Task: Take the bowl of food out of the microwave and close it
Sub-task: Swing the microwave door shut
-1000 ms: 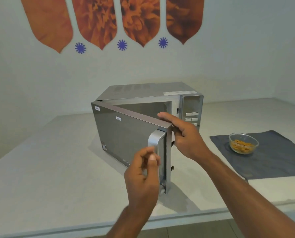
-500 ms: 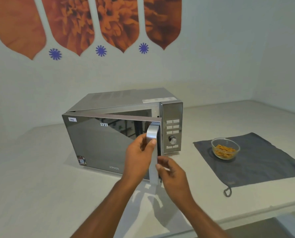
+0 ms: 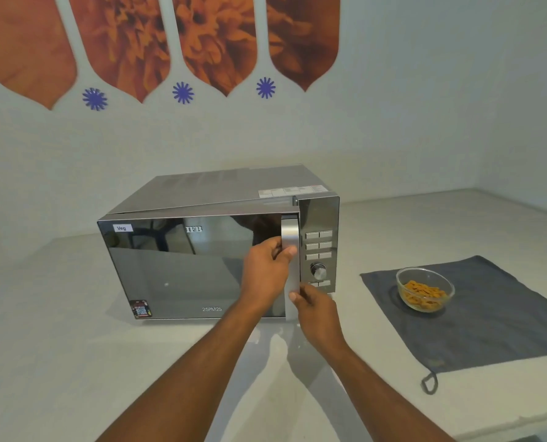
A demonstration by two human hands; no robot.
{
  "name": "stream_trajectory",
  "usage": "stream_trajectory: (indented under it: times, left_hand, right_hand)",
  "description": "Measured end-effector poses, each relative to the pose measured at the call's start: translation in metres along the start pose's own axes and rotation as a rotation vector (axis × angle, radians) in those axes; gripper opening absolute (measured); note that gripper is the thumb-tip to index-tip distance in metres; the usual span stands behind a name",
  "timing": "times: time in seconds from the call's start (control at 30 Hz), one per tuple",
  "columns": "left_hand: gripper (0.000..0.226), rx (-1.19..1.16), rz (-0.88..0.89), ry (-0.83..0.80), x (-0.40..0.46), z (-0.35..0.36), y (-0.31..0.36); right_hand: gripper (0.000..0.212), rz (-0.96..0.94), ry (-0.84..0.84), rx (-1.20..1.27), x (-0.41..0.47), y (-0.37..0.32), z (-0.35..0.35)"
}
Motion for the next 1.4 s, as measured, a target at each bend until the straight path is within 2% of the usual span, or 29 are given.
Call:
stream_trajectory:
  times: [0.27,0.9,1.2,1.3,1.4]
  left_hand:
    - [0.016,0.053,0.010,0.070,0.029,0.018,-0.005]
    - [0.017,0.067,0.018,0.137,0.056,0.031,-0.019]
    - [0.019,0.074,-0.002,0.072,0.041,0.029,-0.017]
    - [0.026,0.140,-0.024,0.000,0.024,0.028,-0.033]
    - [0.024,0.208,-0.049,-0.058,0.001,0.023,-0.059]
  right_hand:
    - [0.022,-0.003,-0.017,0.010,0.035,0.003,0.001]
    - [0.017,0.022,0.002,0.023,0.061,0.012,0.007]
    - [0.019,0.054,0.048,0.006,0.055,0.008,0.007]
    - [0.020,0.017,0.058,-0.074,0.043,0.013,0.008]
    - [0.026,0.048,0.061,-0.148,0.026,0.019,0.012]
Point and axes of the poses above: each hand's wrist, its own x-axis towards the middle knuckle, its own z-axis out of the palm, y = z × x, the point moved 1 cm from there along x, towards the middle knuckle, and after that the axes turned 4 degrees about -z, right-handed, at the moved point
